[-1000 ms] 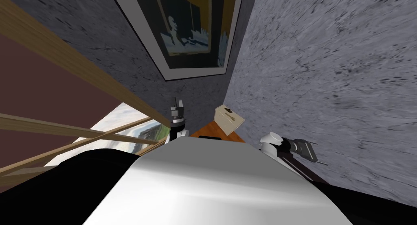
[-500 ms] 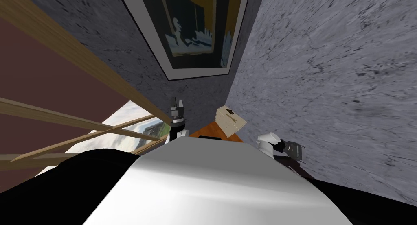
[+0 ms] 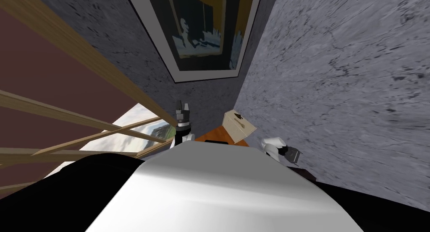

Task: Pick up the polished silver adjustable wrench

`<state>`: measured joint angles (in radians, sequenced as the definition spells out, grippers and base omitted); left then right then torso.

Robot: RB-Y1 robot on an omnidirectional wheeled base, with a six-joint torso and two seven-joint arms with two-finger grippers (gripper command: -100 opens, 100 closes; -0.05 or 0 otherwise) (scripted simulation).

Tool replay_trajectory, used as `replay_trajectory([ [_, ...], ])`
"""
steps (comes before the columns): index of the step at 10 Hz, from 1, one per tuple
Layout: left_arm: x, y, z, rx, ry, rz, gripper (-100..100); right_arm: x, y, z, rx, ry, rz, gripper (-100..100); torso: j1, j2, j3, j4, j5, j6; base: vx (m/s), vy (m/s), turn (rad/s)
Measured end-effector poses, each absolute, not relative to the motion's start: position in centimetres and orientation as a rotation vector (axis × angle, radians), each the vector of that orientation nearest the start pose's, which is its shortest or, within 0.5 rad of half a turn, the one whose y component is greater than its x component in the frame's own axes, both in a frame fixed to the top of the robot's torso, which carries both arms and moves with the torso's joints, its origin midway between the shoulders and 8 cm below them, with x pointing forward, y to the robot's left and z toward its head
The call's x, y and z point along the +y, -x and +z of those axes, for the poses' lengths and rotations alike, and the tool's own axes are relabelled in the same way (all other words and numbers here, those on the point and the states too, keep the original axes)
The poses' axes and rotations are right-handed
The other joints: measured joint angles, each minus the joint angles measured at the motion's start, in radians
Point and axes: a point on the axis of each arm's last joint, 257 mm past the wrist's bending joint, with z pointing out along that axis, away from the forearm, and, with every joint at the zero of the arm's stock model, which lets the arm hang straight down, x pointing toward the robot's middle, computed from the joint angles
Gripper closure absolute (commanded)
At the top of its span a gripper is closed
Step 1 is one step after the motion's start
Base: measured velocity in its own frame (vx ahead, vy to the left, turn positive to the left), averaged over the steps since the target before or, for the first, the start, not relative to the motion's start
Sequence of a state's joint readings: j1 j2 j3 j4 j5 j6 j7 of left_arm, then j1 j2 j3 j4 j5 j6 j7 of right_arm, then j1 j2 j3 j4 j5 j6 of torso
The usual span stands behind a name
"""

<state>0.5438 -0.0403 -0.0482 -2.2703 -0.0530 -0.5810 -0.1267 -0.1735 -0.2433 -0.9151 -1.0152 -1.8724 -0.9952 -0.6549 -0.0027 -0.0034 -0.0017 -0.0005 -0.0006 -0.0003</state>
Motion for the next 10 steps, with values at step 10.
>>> replay_trajectory([
  [10, 26.4, -33.2, 2.2, 0.619, 0.585, -1.190, 0, -63.8, -17.0, -47.1, -2.472, -0.539, 0.846, -100, 0.000, 0.000, 0.000, 0.000, 0.000, 0.002, 0.036, -0.049, 0.112],
])
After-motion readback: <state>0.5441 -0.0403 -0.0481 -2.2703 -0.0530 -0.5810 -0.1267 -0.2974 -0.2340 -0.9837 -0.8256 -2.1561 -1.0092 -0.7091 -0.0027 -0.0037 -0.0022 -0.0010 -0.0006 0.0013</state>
